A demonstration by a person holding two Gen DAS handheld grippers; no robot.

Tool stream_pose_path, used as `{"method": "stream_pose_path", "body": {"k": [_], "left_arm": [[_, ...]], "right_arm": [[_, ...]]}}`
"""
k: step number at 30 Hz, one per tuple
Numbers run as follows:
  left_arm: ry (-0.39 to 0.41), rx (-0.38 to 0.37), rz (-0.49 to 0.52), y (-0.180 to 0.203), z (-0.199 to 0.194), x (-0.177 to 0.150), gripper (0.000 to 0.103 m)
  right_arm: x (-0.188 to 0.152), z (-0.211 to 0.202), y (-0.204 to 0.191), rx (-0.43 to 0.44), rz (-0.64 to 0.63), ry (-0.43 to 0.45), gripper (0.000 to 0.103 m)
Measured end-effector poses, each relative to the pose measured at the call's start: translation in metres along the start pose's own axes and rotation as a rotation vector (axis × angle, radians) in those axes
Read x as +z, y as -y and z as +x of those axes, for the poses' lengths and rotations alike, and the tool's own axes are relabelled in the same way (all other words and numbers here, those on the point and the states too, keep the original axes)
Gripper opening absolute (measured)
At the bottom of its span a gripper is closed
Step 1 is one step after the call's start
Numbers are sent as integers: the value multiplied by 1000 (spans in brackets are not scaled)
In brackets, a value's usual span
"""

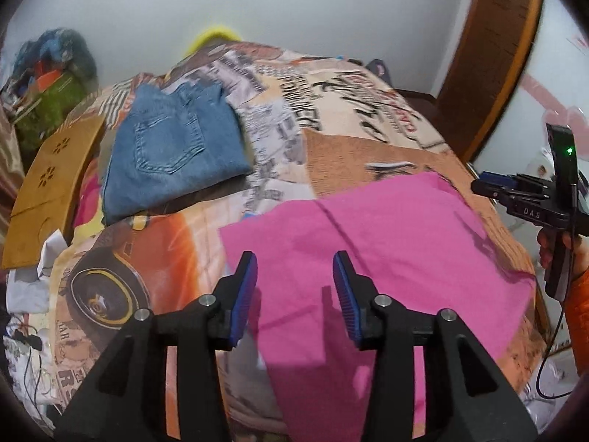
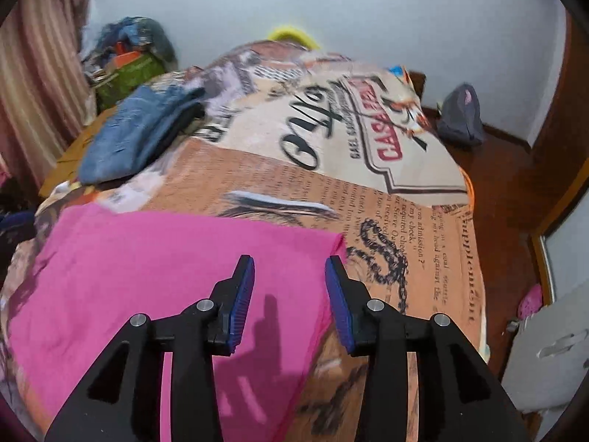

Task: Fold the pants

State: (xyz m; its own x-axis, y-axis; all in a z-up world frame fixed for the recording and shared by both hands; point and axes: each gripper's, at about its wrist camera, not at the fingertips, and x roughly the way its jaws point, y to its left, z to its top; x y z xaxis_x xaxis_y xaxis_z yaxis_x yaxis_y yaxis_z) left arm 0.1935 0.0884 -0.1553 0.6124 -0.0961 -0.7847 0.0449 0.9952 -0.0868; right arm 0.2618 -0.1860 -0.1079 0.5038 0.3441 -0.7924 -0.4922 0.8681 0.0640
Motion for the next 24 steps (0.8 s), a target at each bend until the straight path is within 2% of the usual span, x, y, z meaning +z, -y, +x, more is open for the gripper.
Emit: {"method": "stream_pose_path", "body": {"k": [4,10,12,14,20,22,24], "left_arm": [[-10,-29,56,28,-6,-16,48],[-54,-43,84,46,-4,-47,48],[-67,-23,94,48,-3,-59,49],[-62,6,105,48,-4,-69,53],[-43,2,40,30,-18,-89,58],[-36,-1,7,23,-24,-92,61],[-37,-8,-43,14,-28,-96,69]], "right_arm": [[-19,-24,-25,47,-40,7,37],[-58,-25,-53,92,-63,-49,37],[-70,-22,-57,93,-57,-73,37],[-82,-26,-56,79,-42,-50,38],[-99,-37,-48,96,26,-59,38],[-101,-42,-48,76,17,-63,38],[-101,-47,-51,43,-4,-59,38]]}}
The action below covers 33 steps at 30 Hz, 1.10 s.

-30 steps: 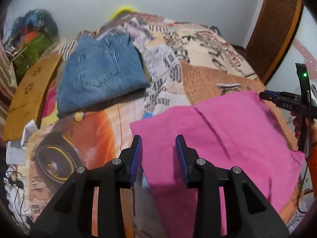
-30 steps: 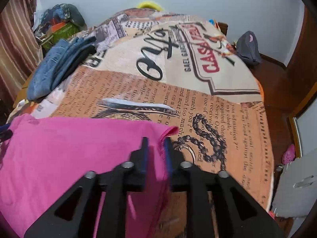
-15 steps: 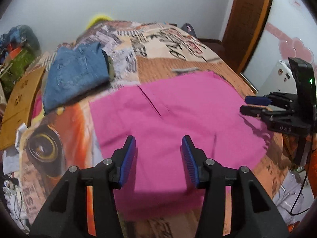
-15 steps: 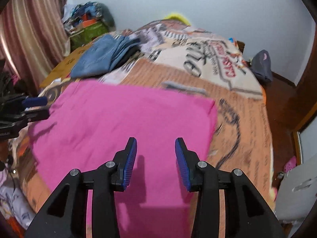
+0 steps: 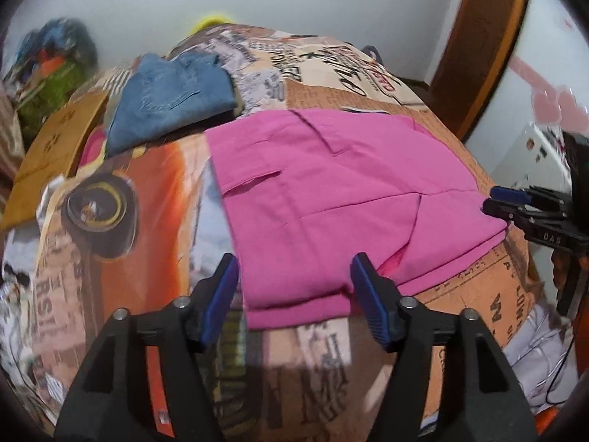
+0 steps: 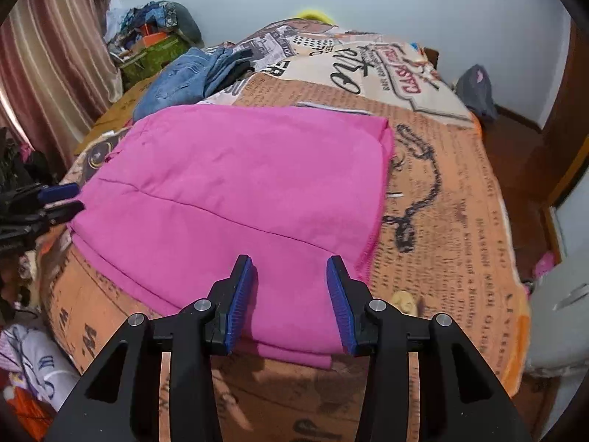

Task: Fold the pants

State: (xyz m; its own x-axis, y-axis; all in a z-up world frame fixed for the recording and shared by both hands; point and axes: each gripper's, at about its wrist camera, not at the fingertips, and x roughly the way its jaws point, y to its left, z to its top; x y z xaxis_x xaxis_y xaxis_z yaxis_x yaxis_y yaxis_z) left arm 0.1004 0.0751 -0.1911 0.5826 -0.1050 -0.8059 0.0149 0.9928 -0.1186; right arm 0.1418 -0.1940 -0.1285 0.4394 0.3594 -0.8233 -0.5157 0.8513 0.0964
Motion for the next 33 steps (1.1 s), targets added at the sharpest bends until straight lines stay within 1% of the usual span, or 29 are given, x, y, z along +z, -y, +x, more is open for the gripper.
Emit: {"method": "stream_pose_path", "body": {"k": [3,7,9,10,12,15,19,20,23,29,33], "left_arm": [[-18,-34,-74,-11,0,-6,71],[-33,-70,-141,-19,1,-11,75],[-46,-108,-186,-23,5,-13,78],[-64,-145,-224,-27,10,-17,79],[-65,-174,-261,-30,13,-21,82],[-65,-186,-258,-28,13,-21,84],[-68,-213,-274,-27,15,-20,85],[-69,-237,-289,-30,16,-20,85],[-76,-306,-334,-35,14,-20,85],[-83,-324,-360,-34,11,-20,85],[-80,-367,-399,-40,13,-15,86]], "right_arm": [[4,-10,-8,-23,-26,32,38],[16,-18,-24,9,-39,88,38],[21,-18,-32,30,-47,110,38],[23,-17,-35,37,-53,115,38],[26,-10,-45,42,-72,118,38],[27,5,-54,47,-91,95,38],[20,23,-59,41,-108,53,39],[18,23,-57,43,-106,67,40],[17,22,-53,63,-94,66,41],[15,22,-54,70,-103,72,41],[14,22,-54,77,-100,77,41]]}}
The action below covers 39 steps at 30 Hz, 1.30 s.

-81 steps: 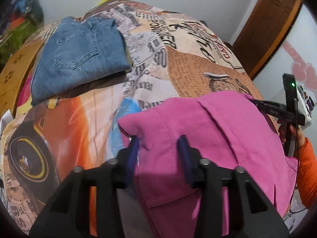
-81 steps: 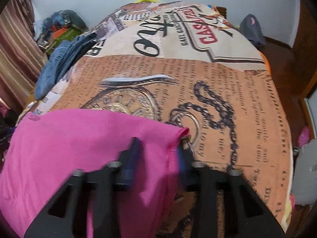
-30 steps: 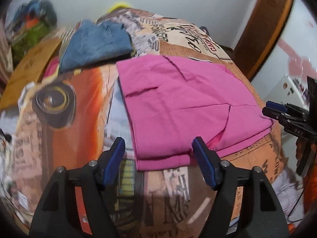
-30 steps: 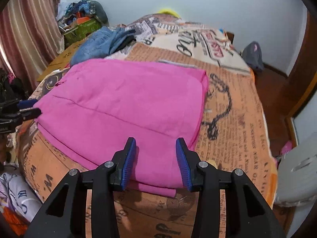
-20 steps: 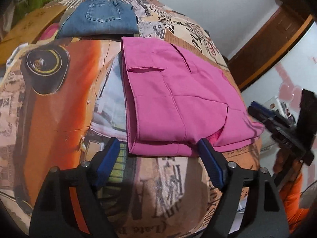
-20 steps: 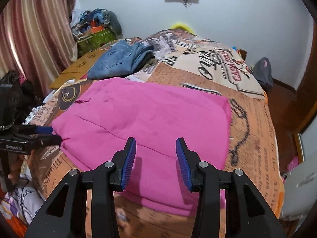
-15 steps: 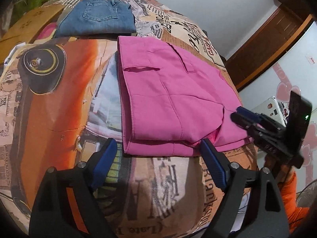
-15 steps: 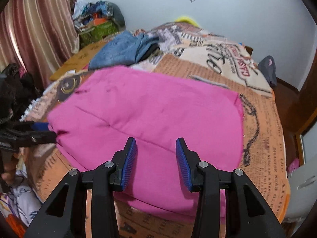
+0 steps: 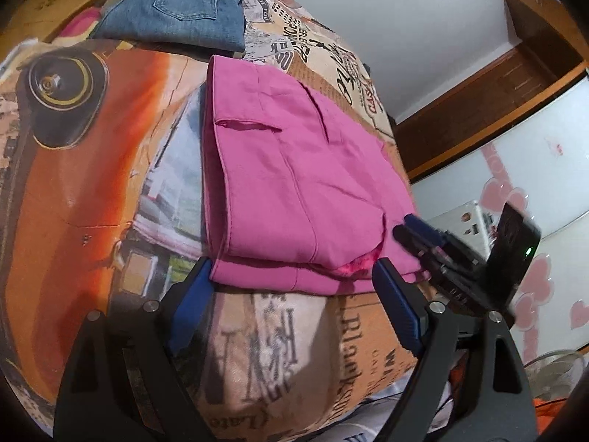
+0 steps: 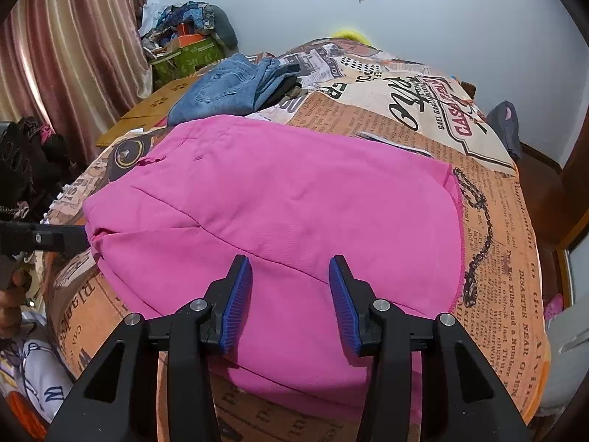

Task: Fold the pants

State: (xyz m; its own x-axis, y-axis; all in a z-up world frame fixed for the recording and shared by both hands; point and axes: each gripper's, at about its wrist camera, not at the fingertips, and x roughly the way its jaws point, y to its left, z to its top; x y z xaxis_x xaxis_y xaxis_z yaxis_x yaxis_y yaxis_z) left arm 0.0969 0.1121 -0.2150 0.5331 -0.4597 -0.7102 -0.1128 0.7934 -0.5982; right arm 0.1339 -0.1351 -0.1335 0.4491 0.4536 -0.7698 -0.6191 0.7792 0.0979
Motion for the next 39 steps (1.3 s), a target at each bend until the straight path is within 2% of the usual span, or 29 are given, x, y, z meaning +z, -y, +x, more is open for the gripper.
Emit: {"method": "stream_pose_path", "body": {"k": [4,10,15,18,21,28,34,39], "left_arm": [[4,-27,-33,-1,1,8,86],[8,23,-7,6,16,25,84],[42,136,59,15,28,38,52],[69,172,112,22,25,38,40],[99,204,180,33,20,35,33],[208,254,322,66,-9,36,30],[301,351,435,85,-37,31,30],[337,381,474,90,-50,27,30]], "right_arm": [[0,0,-1,-6,-10,0,41],[1,0,-2,-3,-10,0,41],[1,0,-1,0,-6,1,41],[1,0,0,-1,-4,0,41],[1,0,1,6,6,-2,41],[14,-5,-3,16,14,-13,42],[34,-10,-16,100,42,38,42],[42,4,-43,164,11,28,42]]}}
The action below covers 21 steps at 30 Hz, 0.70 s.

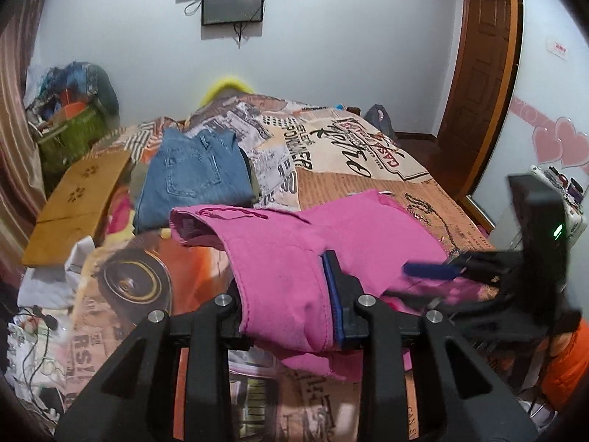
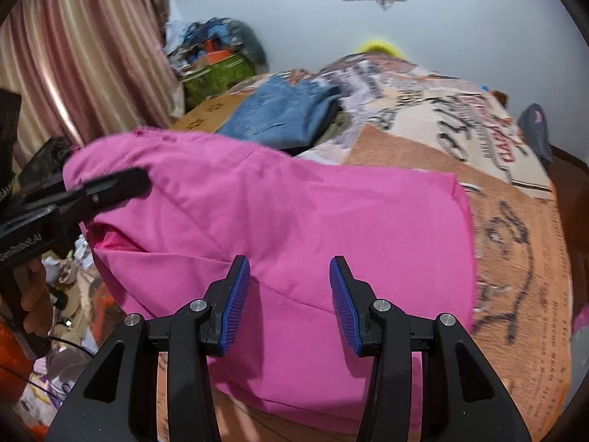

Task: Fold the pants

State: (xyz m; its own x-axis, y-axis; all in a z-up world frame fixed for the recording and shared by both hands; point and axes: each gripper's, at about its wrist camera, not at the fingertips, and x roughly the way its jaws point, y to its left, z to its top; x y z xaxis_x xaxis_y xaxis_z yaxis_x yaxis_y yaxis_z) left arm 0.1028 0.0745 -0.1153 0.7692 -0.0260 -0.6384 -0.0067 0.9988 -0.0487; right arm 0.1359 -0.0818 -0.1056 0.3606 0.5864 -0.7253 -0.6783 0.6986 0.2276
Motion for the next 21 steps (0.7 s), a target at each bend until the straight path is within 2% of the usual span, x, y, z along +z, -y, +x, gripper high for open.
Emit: {"method": "stream_pose_path", "body": {"k": [6,9,12,17,21], "left_arm": [[25,-5,15,6,-5,5,29],[40,0,51,16,-6,8,29],[54,-2,86,26,-8,13,29],[65,-17,143,43,-10,22,29],[74,-36,177,57,-8,29,29]], "right_arm": [[-12,28,-25,68,-60,-90,42],[-13,27,-28,59,-82,-88,42],[-13,18,-19,81,-46,-87,42],[-23,-11,8,11,7,-42,42],[-41,-29,40,-89,63,-45,42]]}}
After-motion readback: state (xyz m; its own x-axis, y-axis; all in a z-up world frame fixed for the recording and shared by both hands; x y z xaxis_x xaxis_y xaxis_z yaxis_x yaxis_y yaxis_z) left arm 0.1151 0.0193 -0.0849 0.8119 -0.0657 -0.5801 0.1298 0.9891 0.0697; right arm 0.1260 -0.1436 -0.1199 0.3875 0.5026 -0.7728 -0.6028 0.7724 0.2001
